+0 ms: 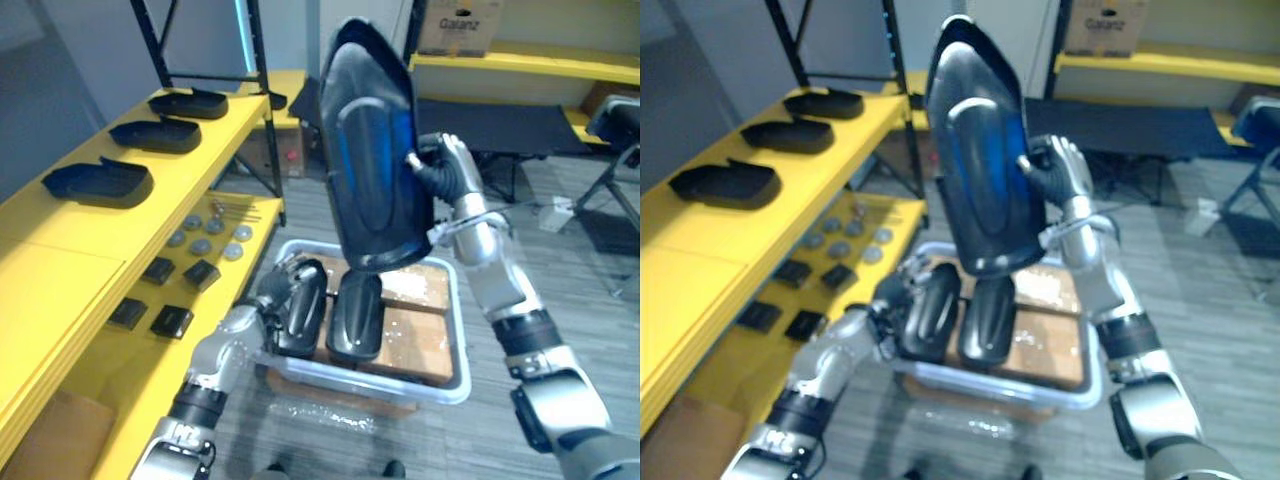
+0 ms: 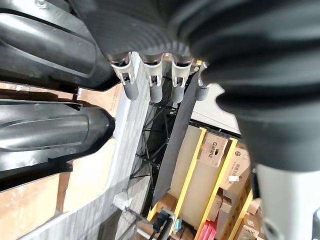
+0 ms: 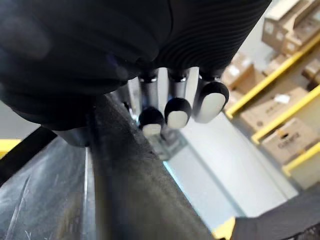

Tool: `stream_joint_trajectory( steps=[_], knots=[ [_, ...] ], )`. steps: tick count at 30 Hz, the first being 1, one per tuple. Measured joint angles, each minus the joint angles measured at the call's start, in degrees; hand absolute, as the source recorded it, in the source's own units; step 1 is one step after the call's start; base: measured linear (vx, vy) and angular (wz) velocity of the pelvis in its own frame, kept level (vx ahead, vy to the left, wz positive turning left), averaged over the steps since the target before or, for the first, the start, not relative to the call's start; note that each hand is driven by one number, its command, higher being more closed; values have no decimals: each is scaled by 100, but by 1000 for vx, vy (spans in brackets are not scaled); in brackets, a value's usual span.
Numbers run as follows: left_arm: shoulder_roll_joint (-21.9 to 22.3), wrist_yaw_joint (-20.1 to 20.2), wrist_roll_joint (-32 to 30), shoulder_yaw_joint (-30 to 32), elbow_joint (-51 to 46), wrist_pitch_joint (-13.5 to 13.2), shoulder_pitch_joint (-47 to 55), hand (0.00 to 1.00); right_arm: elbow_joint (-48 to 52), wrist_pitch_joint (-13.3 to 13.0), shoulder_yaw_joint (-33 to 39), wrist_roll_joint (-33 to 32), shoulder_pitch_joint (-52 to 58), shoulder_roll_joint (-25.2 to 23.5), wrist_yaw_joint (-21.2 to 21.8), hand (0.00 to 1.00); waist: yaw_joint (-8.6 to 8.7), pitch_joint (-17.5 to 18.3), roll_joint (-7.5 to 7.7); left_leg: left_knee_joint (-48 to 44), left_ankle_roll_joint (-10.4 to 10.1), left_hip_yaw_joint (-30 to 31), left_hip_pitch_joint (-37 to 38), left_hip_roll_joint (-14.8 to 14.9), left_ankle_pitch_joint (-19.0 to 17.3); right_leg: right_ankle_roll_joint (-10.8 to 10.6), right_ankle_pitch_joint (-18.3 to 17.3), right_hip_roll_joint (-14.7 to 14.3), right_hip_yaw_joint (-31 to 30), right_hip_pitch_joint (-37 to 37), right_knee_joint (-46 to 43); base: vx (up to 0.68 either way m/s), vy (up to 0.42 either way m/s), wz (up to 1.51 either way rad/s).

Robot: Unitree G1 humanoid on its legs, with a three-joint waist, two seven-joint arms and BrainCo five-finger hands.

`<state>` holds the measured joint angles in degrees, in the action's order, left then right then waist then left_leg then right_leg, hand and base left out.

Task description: Walk over and take plastic housings, then place them on the shelf

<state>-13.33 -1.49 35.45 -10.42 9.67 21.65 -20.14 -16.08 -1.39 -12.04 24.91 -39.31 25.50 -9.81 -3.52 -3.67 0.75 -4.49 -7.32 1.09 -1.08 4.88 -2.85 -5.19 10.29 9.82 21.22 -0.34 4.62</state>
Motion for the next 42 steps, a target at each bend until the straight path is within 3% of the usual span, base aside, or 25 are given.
stream_joint_trajectory(
  steps=[15, 29, 42],
  knots=[
    [-4, -189, -210, -175, -1, -470, -508, 0, -793, -95, -350, 173, 1, -145, 232, 100, -20, 15, 42, 11, -4, 22, -1, -2, 50, 11, 33, 1, 21, -4, 1, 0, 0, 0],
    [18, -93, -217, -443, -1, -501, -597, 0, -1013, -120, -514, 165, -75, -252, 232, 100, -45, 20, 103, 25, -25, 148, 0, -8, 90, 11, 34, -1, 118, -64, 52, -8, -1, 3],
    [128, -3, -678, -865, 198, -500, -595, 0, -1235, -241, -741, 181, -481, -486, 211, 100, -48, 12, 204, 38, -29, 161, 3, -7, 95, 12, 35, -1, 148, -69, 51, 0, 0, 0]
  ],
)
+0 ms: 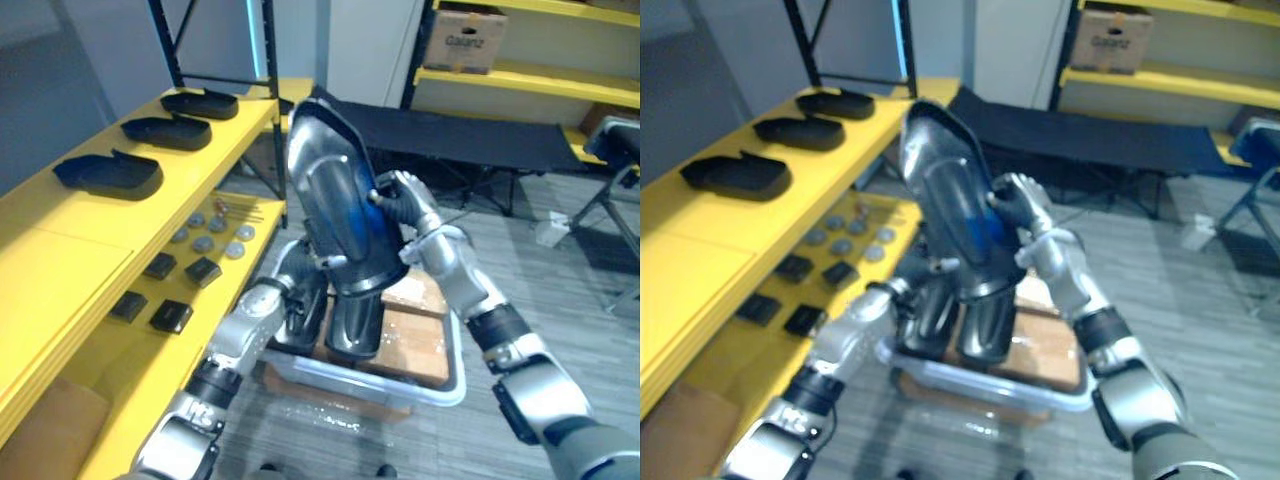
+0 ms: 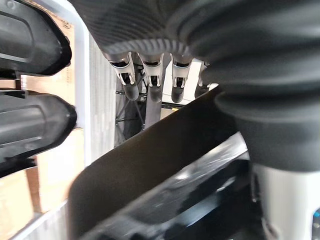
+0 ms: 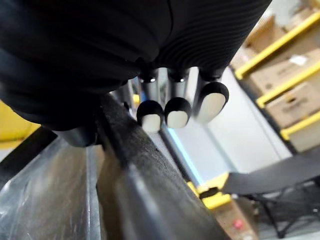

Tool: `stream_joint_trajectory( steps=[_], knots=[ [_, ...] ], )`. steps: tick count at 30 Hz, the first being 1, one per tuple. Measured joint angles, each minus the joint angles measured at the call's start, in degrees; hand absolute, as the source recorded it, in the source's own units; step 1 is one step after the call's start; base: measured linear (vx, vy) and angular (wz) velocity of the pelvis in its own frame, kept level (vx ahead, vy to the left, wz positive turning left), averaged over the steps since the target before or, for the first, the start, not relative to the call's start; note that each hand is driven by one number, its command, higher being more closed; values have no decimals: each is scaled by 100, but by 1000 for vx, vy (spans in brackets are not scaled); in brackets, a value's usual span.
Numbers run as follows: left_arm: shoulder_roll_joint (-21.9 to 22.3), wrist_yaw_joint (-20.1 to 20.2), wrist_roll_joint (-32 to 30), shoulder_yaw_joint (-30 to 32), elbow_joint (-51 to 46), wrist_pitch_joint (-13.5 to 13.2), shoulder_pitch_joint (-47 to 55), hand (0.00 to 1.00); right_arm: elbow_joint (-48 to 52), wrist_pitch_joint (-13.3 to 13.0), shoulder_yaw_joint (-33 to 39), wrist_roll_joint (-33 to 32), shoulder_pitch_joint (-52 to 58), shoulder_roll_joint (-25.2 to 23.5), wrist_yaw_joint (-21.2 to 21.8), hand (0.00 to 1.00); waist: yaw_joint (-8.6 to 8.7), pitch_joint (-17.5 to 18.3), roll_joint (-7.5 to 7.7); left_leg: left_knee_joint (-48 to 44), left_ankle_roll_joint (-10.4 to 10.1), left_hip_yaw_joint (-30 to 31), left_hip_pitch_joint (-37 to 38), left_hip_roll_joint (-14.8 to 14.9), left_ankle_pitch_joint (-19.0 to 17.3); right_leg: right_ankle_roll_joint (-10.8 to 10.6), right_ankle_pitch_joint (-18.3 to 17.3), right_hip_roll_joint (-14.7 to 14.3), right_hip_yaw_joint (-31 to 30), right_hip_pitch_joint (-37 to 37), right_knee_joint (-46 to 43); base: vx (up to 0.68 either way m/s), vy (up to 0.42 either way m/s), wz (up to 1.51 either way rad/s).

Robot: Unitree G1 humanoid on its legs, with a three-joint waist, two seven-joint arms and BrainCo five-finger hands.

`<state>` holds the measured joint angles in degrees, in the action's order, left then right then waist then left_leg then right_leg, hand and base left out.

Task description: Walk over and take plastic housings, then place them on the shelf

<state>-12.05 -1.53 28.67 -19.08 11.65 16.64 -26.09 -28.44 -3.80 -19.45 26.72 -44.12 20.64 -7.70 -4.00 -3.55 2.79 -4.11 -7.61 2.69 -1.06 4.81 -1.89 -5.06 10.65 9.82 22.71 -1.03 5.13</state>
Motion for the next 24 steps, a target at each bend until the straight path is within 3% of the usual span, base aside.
stream_joint_trajectory(
  steps=[11, 15, 16, 18, 21, 24],
  knots=[
    [18, -82, -14, -24, 55, -297, 42, 0, -6, -61, -216, 126, 15, -59, -126, 100, 10, -3, 5, 8, 0, -2, 5, 1, 0, 0, 0, 1, 0, 1, 0, 0, 0, 0],
    [103, -554, 31, -22, 57, -478, 171, 0, -5, -311, -209, 231, 289, -133, -390, 100, 10, -4, 6, 17, 0, -1, 5, 1, 0, -1, -2, 3, 3, 2, 1, 0, 0, 0],
    [122, -653, 62, -21, 58, -543, 191, 100, -5, -339, -205, 231, 353, -142, -421, 100, 8, -5, 7, 19, -1, -1, 5, 1, 0, -1, -3, 4, 4, 2, 1, 0, 0, 0],
    [141, -932, 78, -9, 61, -817, 269, 100, -3, -451, -198, 229, 632, -208, -510, 100, 16, -6, 9, 32, -3, -3, 10, 2, 2, -1, -4, 4, 5, 3, 1, 0, 0, 0],
    [179, -998, 193, 68, 62, -1178, 327, 100, 0, -477, -202, 226, 953, -312, -619, 100, 22, -6, 10, 41, -5, -6, 17, 4, 4, -1, -4, 4, 5, 4, 1, 0, 0, 0],
    [206, -1095, 309, 143, 69, -1361, 354, 100, 33, -479, -209, 220, 1056, -403, -621, 100, 45, -7, 12, 42, -6, -15, 26, 7, 4, -1, -4, 1, -4, 4, 1, 0, 0, 0]
  ],
)
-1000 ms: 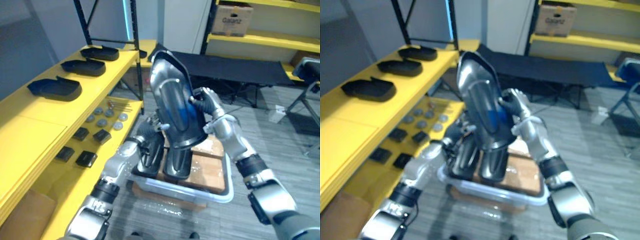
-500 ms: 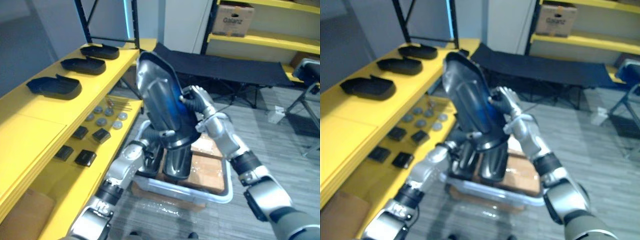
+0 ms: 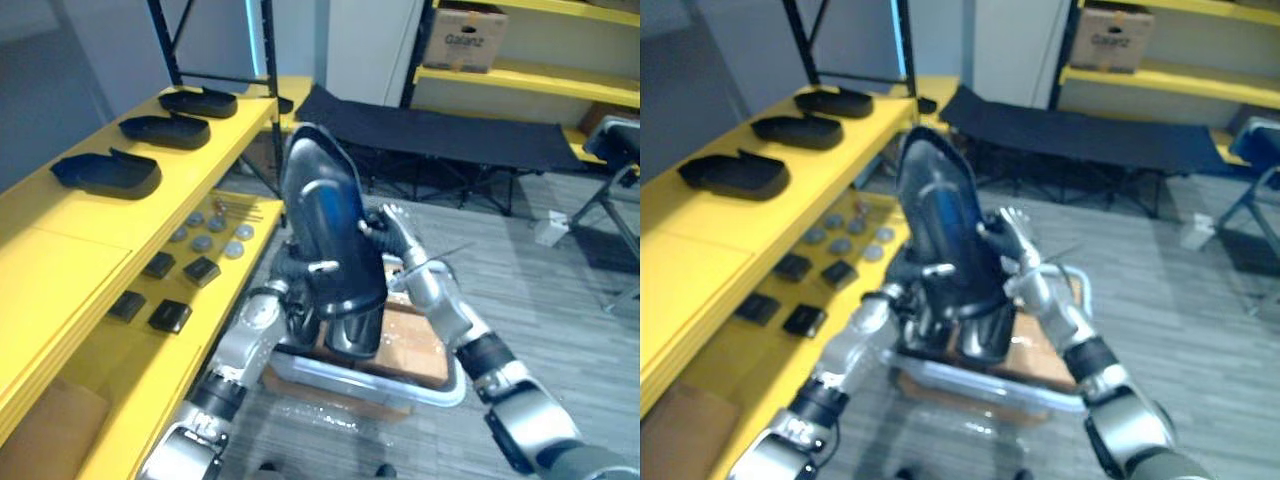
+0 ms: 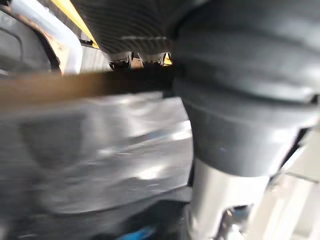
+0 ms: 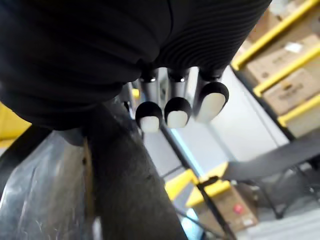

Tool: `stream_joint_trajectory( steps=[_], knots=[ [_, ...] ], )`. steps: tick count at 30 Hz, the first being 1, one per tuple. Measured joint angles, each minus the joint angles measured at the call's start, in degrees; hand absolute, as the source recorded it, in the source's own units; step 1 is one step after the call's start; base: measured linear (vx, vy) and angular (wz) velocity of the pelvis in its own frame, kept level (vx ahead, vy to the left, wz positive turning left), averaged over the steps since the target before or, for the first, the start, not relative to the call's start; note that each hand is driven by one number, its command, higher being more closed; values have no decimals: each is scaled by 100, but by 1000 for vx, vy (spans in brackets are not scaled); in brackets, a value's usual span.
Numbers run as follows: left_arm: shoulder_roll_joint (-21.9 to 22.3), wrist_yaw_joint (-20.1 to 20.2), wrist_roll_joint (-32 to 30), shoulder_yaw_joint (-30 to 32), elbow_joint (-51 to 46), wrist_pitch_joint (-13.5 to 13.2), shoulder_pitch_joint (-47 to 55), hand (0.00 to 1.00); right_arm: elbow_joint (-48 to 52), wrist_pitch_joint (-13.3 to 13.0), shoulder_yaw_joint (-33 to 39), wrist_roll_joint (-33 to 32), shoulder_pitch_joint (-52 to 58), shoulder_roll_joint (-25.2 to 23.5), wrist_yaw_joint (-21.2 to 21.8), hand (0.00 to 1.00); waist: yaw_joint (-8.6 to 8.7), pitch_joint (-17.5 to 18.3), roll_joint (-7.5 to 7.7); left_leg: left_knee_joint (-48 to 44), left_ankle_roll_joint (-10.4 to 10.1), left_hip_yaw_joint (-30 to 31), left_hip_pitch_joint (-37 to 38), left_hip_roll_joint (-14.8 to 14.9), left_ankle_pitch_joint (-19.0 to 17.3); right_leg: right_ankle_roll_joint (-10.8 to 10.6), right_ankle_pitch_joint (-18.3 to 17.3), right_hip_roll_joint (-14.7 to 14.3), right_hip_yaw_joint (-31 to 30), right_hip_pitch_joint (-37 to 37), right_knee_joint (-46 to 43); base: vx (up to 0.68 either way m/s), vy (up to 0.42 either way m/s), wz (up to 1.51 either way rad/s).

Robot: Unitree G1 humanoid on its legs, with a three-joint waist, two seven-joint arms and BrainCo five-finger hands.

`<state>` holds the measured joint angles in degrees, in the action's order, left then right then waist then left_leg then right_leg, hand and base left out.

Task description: Walk over and take plastic housings, then place them on the shelf

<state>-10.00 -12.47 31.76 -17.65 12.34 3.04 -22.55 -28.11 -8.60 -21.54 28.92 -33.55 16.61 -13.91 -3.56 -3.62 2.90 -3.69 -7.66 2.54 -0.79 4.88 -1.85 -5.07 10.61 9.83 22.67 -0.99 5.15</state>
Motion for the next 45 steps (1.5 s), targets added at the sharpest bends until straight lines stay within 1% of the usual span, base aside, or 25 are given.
stream_joint_trajectory(
  steps=[2, 4, 7, 11, 12, 19, 20, 22, 24, 26, 28, 32, 34, 35, 37, 39, 43, 45],
  knots=[
    [82, -23, 190, 152, 14, -64, 38, 100, 107, -6, -1, -1, 23, -63, -32, 100, 27, -5, 8, 3, -2, -4, 9, 2, 1, 3, -2, -2, -6, 0, 0, 0, 0, 0],
    [156, -95, 219, 278, 19, -171, 43, 100, 264, -10, 2, -2, 87, -138, -149, 100, 41, -19, 37, 5, -4, -5, 14, 7, 2, 7, -5, -5, -9, -1, 1, 0, 0, 0],
    [158, -114, 220, 351, 18, -176, 44, 100, 301, -14, -19, -3, 143, -279, -241, 100, 67, -17, 52, 6, -4, -7, 16, 7, 2, 8, -6, -4, -9, -2, 1, 0, 0, 0],
    [157, -122, 248, 368, 17, -175, 44, 100, 301, -29, -20, -6, 178, -354, -258, 100, 73, -17, 53, 6, -4, -5, 16, 6, 2, 8, -5, -3, -7, -3, 1, 0, 0, 0],
    [157, -129, 367, 365, 17, -169, 44, 100, 304, -46, -21, -6, 178, -376, -264, 100, 80, -17, 53, 5, -4, -5, 16, 6, 2, 8, -5, -2, -7, -2, 1, 0, 0, 0],
    [158, -138, 648, 332, -14, -168, 41, 100, 357, -66, -51, -18, 201, -371, -380, 100, 122, -16, 53, 0, -3, -5, 15, 6, 1, 8, -5, -3, -8, -3, 1, 0, 0, 0],
    [158, -138, 667, 326, -46, -169, 41, 100, 383, -66, -50, -42, 203, -364, -390, 0, 125, -16, 53, -1, -3, -5, 14, 5, 1, 8, -5, -3, -8, -3, 1, 0, 0, 0],
    [158, -216, 666, 294, -136, -173, 19, 100, 488, -82, -53, -126, 233, -357, -437, 0, 125, -16, 53, -4, -3, -4, 14, 6, 1, 9, -5, -3, -8, -3, 1, 0, 0, 0],
    [150, -270, 648, 273, -237, -172, 18, 100, 513, -160, -49, -135, 254, -355, -504, 0, 130, -16, 53, -5, -3, -5, 14, 5, 1, 8, -5, -2, -8, -3, 1, 0, 0, 0],
    [147, -359, 534, 240, -307, -172, 16, 100, 524, -182, -51, -206, 255, -344, -503, 0, 134, -16, 54, -7, -3, -5, 14, 5, 0, 9, -6, -2, -9, -3, 1, 0, 0, 0],
    [142, -504, 358, 155, -425, -167, 9, 100, 525, -185, -54, -580, 310, -347, -473, 0, 129, -16, 54, -7, -3, -5, 14, 5, 0, 12, -8, -2, -9, -3, 2, 0, 0, 0],
    [139, -554, 82, 139, -499, -163, 2, 100, 524, -199, -56, -1036, 376, -355, -275, 0, 131, -16, 54, -8, -4, -6, 14, 8, 0, 25, -17, -5, -7, -1, 2, 0, 0, 0],
    [138, -677, -179, 140, -671, -151, 2, 100, 525, -238, -56, -1349, 383, -370, -185, 0, 131, -16, 54, -7, -4, -4, 14, 12, 0, 26, -17, -9, -5, 0, 2, 0, 0, 0],
    [138, -690, -220, 141, -692, -150, 2, 100, 527, -243, -56, -1406, 383, -373, -167, 0, 131, -16, 54, -7, -4, -5, 14, 12, 0, 26, -17, -9, -5, 0, 2, 0, 0, 0],
    [135, -759, -546, 184, -877, -125, 0, 100, 557, -244, -55, -1828, 416, -386, 2, 0, 129, -16, 54, -6, -4, -4, 15, 11, 0, 26, -17, -9, -4, 0, 2, 0, 0, 0],
    [135, -765, -686, 238, -987, -112, 0, 100, 697, -243, -23, -2007, 502, -393, 83, 0, 125, -16, 54, -4, -4, -5, 16, 11, 0, 26, -18, -9, -4, 0, 2, 0, 0, 0],
    [160, -792, -1262, 391, -1380, -125, 1, 100, 1091, -232, 114, -2195, 630, -396, 200, 0, 127, -18, 57, -1, -4, -23, 42, 14, 0, 44, -31, -19, -10, -5, 1, 1, -1, -1],
    [185, -961, -1714, 538, -1684, -172, 1, 100, 1423, -228, 278, -2468, 637, -487, 290, 0, 128, -18, 56, 1, -5, -68, 73, 32, -1, 56, -41, -38, -48, -6, 1, 3, -6, -11]
  ],
)
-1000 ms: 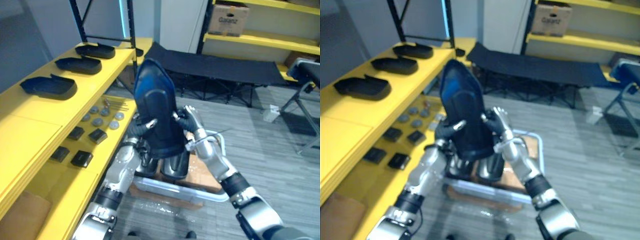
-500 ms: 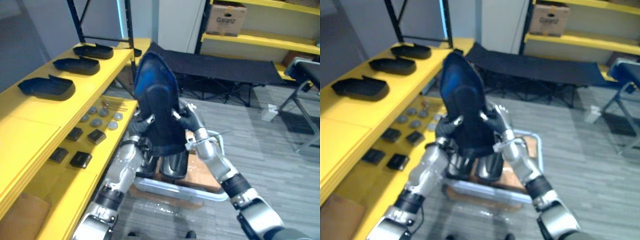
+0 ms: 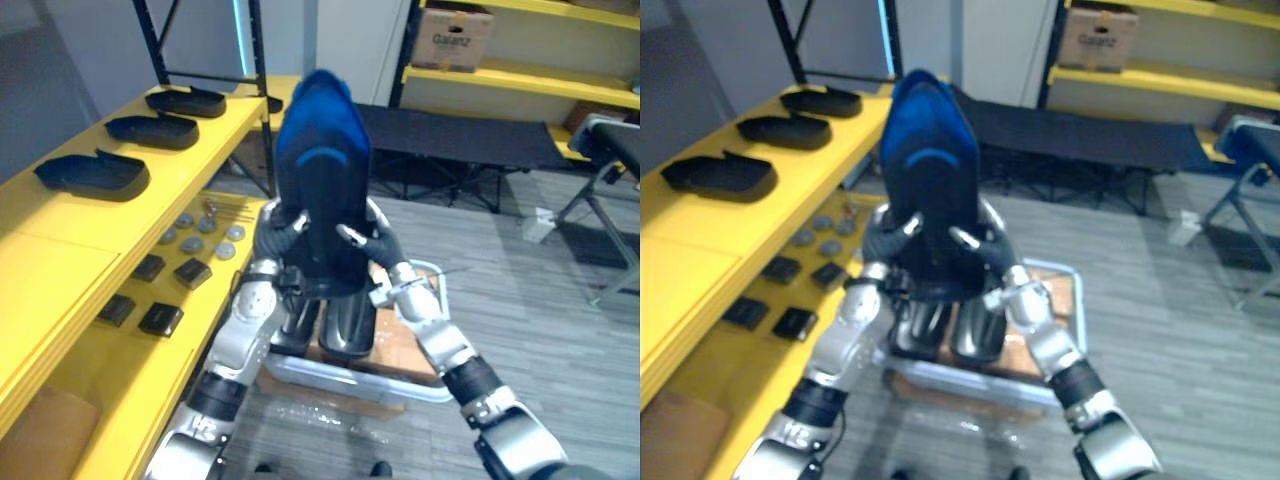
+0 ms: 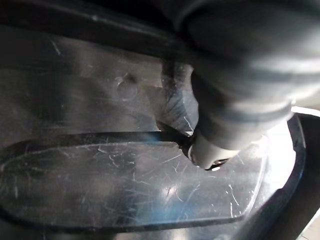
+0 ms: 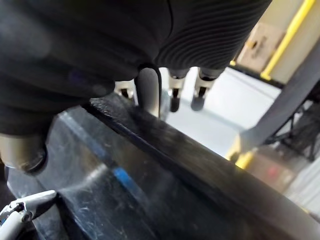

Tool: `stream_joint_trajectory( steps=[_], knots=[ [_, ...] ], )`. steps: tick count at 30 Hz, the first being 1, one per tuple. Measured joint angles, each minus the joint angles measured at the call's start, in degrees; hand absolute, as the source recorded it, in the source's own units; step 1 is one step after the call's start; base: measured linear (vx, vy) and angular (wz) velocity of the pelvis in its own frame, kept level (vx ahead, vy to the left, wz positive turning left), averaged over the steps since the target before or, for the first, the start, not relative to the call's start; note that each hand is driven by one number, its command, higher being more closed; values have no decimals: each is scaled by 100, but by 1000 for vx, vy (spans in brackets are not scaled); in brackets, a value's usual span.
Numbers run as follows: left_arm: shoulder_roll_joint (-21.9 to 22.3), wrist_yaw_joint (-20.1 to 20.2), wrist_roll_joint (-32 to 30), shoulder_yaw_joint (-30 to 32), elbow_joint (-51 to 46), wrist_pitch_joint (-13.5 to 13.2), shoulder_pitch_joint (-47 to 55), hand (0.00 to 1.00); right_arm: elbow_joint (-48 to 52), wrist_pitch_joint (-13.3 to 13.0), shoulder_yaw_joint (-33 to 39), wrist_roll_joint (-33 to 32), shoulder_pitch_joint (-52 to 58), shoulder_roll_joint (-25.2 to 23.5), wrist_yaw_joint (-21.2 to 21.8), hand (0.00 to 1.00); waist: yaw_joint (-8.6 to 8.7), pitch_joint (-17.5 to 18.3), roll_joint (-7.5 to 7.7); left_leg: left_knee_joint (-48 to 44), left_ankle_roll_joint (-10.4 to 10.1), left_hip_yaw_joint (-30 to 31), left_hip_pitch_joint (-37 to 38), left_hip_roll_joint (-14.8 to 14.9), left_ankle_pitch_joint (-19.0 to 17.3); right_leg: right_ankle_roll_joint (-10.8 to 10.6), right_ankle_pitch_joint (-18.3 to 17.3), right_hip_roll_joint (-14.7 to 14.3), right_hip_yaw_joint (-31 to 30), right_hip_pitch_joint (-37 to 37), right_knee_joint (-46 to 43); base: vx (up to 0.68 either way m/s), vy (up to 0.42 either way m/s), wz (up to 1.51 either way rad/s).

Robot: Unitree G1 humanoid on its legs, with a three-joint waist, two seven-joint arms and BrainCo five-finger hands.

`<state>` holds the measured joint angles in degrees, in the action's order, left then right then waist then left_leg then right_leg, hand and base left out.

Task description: Walk over and take plastic housings, then place them on the shelf

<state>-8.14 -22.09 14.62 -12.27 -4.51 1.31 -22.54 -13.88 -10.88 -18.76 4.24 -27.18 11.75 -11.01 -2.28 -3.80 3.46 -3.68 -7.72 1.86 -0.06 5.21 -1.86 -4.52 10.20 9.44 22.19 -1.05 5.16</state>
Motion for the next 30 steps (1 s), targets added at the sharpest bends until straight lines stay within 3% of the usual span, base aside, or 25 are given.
stream_joint_trajectory(
  steps=[4, 6, 11, 12, 18, 24, 25, 30],
  knots=[
    [152, -373, -1007, 469, -140, 11, -5, 100, 1007, -37, 437, -678, -5, -50, 344, 0, 21, 0, -1, 5, 1, -79, 36, 20, -4, 34, -27, -16, -48, 8, 0, 0, -4, -8],
    [160, -541, -1478, 559, -58, 34, 1, 100, 1422, -219, 668, -808, -44, -41, 472, 0, 22, 0, -1, 17, 1, -96, 65, 22, -4, 33, -28, -18, -66, 1, 0, 4, 0, -5],
    [169, -877, -2214, 807, 400, 171, 46, 100, 2162, -463, 1378, -806, -160, -8, 355, 0, 40, 0, -2, 70, 1, -230, 134, 25, -5, 18, -45, -18, -193, 35, 0, 0, 6, -11],
    [174, -935, -2373, 903, 526, 227, 119, 100, 2274, -463, 1529, -821, -156, -6, 331, 0, 113, 0, -2, 114, 1, -242, 164, 25, -4, -9, -65, -18, -203, 32, 0, 12, 6, -9],
    [188, -1174, -2414, 1092, 931, 321, 503, 100, 2603, -417, 2018, -1093, 517, 128, 301, 0, 272, -2, -14, 164, -3, -421, 199, 60, -34, -17, -53, -50, -356, 117, -2, 34, 2, -12],
    [246, -1612, -2396, 1556, 1006, 345, 591, 100, 2590, -392, 2480, -1589, 1741, 5, -184, 0, 337, 7, -131, 166, 11, -493, 222, 68, -94, -41, -28, -61, -415, 132, -53, 56, 5, -7],
    [245, -1660, -2371, 1657, 1006, 291, 647, 100, 2577, -403, 2526, -1634, 1864, -54, -237, 0, 343, 5, -146, 166, 15, -510, 234, 68, -103, -41, -28, -61, -437, 132, -53, 30, 15, -17],
    [504, -1822, -1443, 2159, 335, -769, 1500, 100, 2149, -786, 3005, -2674, 2739, -874, -438, 0, 350, 0, -256, 172, 28, -564, 294, 53, -152, -57, -36, -46, -498, 110, -50, 7, 7, -5]
  ],
)
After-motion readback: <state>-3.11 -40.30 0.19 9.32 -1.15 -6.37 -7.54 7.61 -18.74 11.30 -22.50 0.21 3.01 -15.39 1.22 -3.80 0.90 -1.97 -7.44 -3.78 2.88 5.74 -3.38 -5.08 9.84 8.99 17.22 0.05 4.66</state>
